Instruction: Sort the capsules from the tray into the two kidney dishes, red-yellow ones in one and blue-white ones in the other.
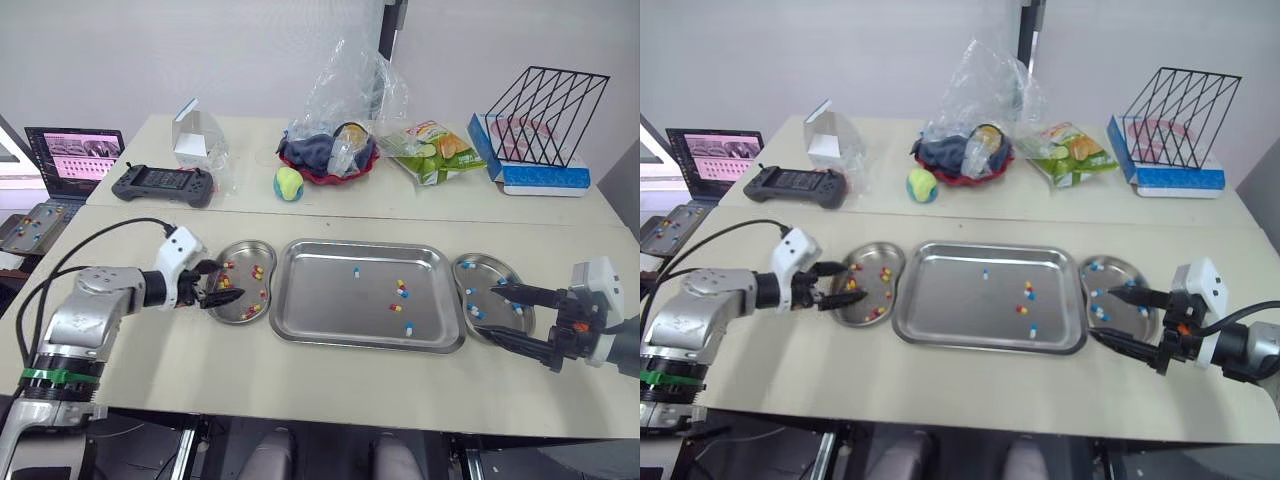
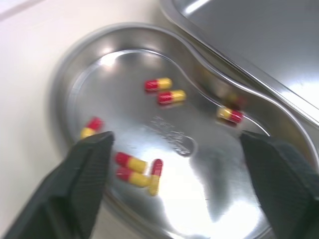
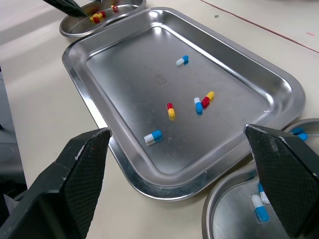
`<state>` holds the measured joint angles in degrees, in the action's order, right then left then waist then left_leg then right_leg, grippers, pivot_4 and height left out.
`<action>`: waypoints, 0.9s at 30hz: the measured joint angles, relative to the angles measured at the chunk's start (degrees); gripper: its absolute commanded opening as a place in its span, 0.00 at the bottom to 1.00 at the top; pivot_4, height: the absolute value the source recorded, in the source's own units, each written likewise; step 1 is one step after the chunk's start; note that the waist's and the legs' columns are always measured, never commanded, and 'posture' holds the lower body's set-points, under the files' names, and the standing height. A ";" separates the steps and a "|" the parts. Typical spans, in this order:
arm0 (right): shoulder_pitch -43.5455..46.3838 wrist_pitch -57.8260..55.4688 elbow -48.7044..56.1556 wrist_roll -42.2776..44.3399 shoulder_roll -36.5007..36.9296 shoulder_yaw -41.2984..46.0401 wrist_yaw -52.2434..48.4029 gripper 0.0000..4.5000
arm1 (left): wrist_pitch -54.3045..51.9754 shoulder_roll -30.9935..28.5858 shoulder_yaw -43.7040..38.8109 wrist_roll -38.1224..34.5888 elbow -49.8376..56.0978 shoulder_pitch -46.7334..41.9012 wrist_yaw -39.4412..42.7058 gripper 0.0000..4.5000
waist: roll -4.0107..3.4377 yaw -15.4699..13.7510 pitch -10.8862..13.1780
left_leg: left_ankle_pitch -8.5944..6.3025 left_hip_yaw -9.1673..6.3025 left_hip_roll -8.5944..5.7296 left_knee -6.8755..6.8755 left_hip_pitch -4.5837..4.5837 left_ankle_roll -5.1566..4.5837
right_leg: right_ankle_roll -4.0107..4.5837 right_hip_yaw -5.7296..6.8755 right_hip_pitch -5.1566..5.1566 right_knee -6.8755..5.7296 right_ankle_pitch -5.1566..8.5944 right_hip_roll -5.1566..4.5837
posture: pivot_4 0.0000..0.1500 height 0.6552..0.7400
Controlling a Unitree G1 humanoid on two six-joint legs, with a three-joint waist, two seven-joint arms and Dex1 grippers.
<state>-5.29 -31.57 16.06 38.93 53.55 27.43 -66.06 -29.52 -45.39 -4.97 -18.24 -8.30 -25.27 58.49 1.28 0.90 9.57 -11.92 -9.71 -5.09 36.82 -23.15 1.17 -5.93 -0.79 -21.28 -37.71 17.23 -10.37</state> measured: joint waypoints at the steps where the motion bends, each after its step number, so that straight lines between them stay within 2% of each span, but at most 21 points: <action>1: 0.94 0.10 -0.50 0.02 -0.06 -0.01 0.25 1.00 | 1.38 0.03 -1.87 -0.20 -0.85 -0.24 -0.57 0.99 | 0.00 0.06 0.00 | 0.00 0.00 0.01 0.00 0.01 0.00 | 0.00 0.00 0.00 0.00 0.00 0.00 | 1.00 0.99; 7: 3.16 1.60 -4.01 -0.52 -0.83 0.12 1.25 1.00 | 9.90 -1.91 -11.14 -2.22 -3.96 2.50 0.02 0.99 | 0.00 0.23 0.00 | 0.00 0.00 0.01 -0.01 0.01 0.00 | 0.01 -0.01 -0.02 0.02 0.00 -0.01 | 1.00 0.99; 10: 4.64 5.45 -10.45 -3.06 -1.20 0.70 1.96 1.00 | 14.57 -3.75 -18.85 -4.45 -5.94 9.01 2.32 0.99 | -0.01 0.82 -0.01 | -0.01 0.01 0.02 -0.07 0.04 -0.01 | 0.01 -0.03 -0.05 0.02 -0.01 0.00 | 1.00 0.99; 15: 7.25 15.60 -23.68 -9.01 -3.67 1.41 4.96 1.00 | 25.49 -1.18 -29.67 -5.53 -16.51 19.21 0.35 0.99 | -0.06 1.16 -0.03 | -0.01 0.06 0.03 -0.20 0.17 -0.01 | 0.01 -0.08 -0.01 0.02 0.00 -0.02 | 1.00 0.99; 18: 8.28 19.74 -28.25 -10.76 -4.77 1.40 5.90 1.00 | 26.33 2.10 -30.91 -6.91 -17.09 22.71 -0.13 0.99 | -0.02 0.57 -0.03 | -0.01 0.05 0.00 -0.19 0.14 0.00 | 0.01 -0.08 0.00 0.03 -0.01 -0.05 | 1.00 0.99; 21: 9.01 23.41 -32.04 -12.24 -4.94 1.48 7.04 1.00 | 26.67 4.48 -31.38 -8.90 -13.31 26.35 -0.77 0.99 | -0.02 0.15 -0.03 | -0.01 0.05 0.01 -0.18 0.16 0.01 | 0.02 -0.08 0.00 0.00 -0.01 -0.04 | 1.00 0.99; 27: 10.82 26.99 -37.11 -13.62 -5.82 1.04 7.62 1.00 | 26.64 5.42 -32.12 -11.06 -9.30 28.12 -2.52 0.99 | -0.05 0.28 -0.04 | -0.02 0.10 0.01 -0.18 0.20 0.01 | 0.02 -0.14 0.01 -0.01 -0.01 -0.04 | 1.00 0.99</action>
<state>5.54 -4.58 -21.05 25.32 47.73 28.47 -58.44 -2.87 -39.97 -37.09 -29.30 -17.60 2.86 55.97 1.23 1.18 9.53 -11.94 -9.61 -5.07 36.63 -22.95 1.17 -5.91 -0.93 -21.27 -37.72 17.22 -10.42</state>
